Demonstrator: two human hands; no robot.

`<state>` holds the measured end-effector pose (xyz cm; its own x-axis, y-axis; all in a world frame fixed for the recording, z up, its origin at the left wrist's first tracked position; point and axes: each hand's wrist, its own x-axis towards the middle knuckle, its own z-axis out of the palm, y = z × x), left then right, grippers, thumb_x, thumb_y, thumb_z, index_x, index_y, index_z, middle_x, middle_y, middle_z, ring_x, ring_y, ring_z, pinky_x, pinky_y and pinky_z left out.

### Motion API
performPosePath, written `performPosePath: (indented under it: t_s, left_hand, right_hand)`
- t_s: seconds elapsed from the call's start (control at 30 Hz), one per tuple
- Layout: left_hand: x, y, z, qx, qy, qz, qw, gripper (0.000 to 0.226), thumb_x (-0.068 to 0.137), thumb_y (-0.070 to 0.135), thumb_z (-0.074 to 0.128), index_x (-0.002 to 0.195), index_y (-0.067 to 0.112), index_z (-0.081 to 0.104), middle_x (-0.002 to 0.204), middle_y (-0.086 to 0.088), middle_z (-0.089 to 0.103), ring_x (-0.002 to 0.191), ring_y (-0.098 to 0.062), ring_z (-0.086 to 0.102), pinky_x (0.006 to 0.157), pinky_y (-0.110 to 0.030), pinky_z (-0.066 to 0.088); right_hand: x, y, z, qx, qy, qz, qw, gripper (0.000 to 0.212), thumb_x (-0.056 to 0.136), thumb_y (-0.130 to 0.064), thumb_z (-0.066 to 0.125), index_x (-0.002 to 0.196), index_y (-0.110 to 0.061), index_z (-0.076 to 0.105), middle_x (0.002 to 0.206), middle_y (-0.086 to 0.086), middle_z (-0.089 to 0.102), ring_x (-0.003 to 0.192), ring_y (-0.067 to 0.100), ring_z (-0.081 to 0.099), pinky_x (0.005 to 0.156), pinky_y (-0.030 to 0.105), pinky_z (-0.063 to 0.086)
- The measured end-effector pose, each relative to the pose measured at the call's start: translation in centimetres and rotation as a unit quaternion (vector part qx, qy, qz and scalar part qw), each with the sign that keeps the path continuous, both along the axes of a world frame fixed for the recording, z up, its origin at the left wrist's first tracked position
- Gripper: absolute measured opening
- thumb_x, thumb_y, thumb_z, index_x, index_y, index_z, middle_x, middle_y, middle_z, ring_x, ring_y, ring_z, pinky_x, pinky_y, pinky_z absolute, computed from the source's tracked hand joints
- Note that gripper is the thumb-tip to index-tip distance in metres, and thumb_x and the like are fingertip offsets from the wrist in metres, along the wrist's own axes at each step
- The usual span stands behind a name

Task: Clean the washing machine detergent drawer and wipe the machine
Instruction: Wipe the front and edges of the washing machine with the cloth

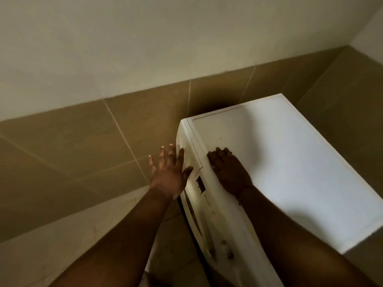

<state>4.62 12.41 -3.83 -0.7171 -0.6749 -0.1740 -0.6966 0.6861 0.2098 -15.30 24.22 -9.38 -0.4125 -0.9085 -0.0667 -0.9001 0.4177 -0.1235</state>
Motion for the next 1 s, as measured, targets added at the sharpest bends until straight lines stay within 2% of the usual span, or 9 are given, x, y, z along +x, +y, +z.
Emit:
performPosePath:
  t_s: [0.1,0.2,0.33,0.47,0.57,0.7,0.8,0.93,1.0]
  left_hand:
    - [0.9,-0.5,0.5,-0.006,-0.012,-0.032,0.999,0.070,0.096,0.062,0.010,0.153,0.027,-0.009,0.162,-0.006,-0.015,0.147,-0.030,-0.019,0.115,-0.064,-0.006]
    - [1.2,-0.9,0.7,-0.009,-0.028,-0.057,0.998,0.071,0.094,0.063,0.007,0.152,0.027,-0.012,0.162,-0.007,-0.016,0.147,-0.031,-0.019,0.115,-0.064,-0.005]
    - [1.0,-0.8,0.9,-0.033,-0.023,-0.074,0.996,0.070,0.093,0.064,0.002,0.152,0.028,-0.012,0.162,-0.007,-0.014,0.147,-0.029,-0.020,0.115,-0.063,-0.006]
    - [-0.1,-1.0,0.6,-0.037,-0.034,-0.089,0.995,0.072,0.091,0.065,-0.001,0.151,0.029,-0.015,0.162,-0.007,-0.014,0.147,-0.029,-0.021,0.115,-0.063,-0.007]
    - [-1.0,-1.1,0.7,-0.037,-0.038,-0.108,0.993,0.075,0.086,0.067,-0.010,0.150,0.030,-0.018,0.162,-0.007,-0.016,0.147,-0.029,-0.022,0.115,-0.062,-0.007]
    - [-3.2,-3.8,0.9,-0.040,-0.049,-0.143,0.988,0.071,0.094,0.065,0.005,0.151,0.030,-0.019,0.159,-0.006,-0.025,0.146,-0.030,-0.023,0.115,-0.064,-0.007]
    - [-5.9,-7.1,0.6,-0.031,-0.061,-0.172,0.983,0.073,0.092,0.067,0.003,0.150,0.030,-0.021,0.159,-0.007,-0.025,0.146,-0.033,-0.021,0.114,-0.063,-0.007]
    - [-8.3,-11.4,-0.2,-0.042,-0.037,-0.226,0.972,0.075,0.089,0.069,-0.002,0.153,0.029,-0.013,0.162,-0.008,-0.014,0.148,-0.035,-0.013,0.115,-0.066,0.002]
    - [-9.5,-13.0,-0.2,-0.057,-0.032,-0.247,0.967,0.076,0.090,0.069,-0.001,0.155,0.029,-0.001,0.163,-0.010,-0.001,0.149,-0.037,0.000,0.113,-0.067,0.012]
  right_hand:
    - [0.6,0.3,0.7,-0.025,0.006,-0.180,0.983,0.050,0.101,-0.021,0.038,0.150,-0.011,0.035,0.153,0.022,0.036,0.141,0.047,0.030,0.116,0.055,0.030]
    - [1.1,1.0,-0.1,-0.031,0.020,-0.060,0.998,0.051,0.101,-0.030,0.031,0.150,-0.016,0.037,0.154,0.017,0.036,0.143,0.042,0.030,0.117,0.052,0.030]
    - [-2.6,2.1,0.6,-0.045,-0.009,-0.248,0.968,0.050,0.103,-0.026,0.035,0.152,-0.016,0.032,0.156,0.019,0.031,0.144,0.044,0.025,0.117,0.053,0.027]
    - [-1.2,1.5,-0.6,-0.067,0.017,-0.044,0.997,0.050,0.099,-0.020,0.048,0.149,-0.014,0.040,0.152,0.018,0.039,0.141,0.041,0.035,0.115,0.051,0.034]
    - [-1.4,0.5,-0.4,-0.104,-0.003,-0.224,0.969,0.047,0.100,-0.025,0.041,0.146,-0.014,0.042,0.150,0.020,0.042,0.140,0.044,0.035,0.116,0.054,0.030]
    - [-0.5,-1.9,-0.8,-0.076,0.036,0.018,0.996,0.047,0.102,-0.026,0.045,0.148,-0.017,0.040,0.151,0.013,0.042,0.141,0.034,0.035,0.117,0.047,0.031]
    - [-2.0,-3.6,0.1,-0.085,0.012,-0.188,0.978,0.049,0.100,-0.016,0.048,0.148,-0.015,0.040,0.152,0.016,0.040,0.141,0.041,0.033,0.116,0.048,0.031]
    - [-1.1,-4.7,-0.4,-0.067,0.021,-0.070,0.995,0.050,0.099,-0.024,0.045,0.148,-0.024,0.039,0.156,0.008,0.036,0.145,0.032,0.029,0.118,0.046,0.028]
    - [-2.3,-4.7,-0.2,-0.105,0.004,-0.251,0.962,0.048,0.096,-0.024,0.040,0.144,-0.020,0.044,0.151,0.012,0.041,0.140,0.036,0.034,0.113,0.051,0.033]
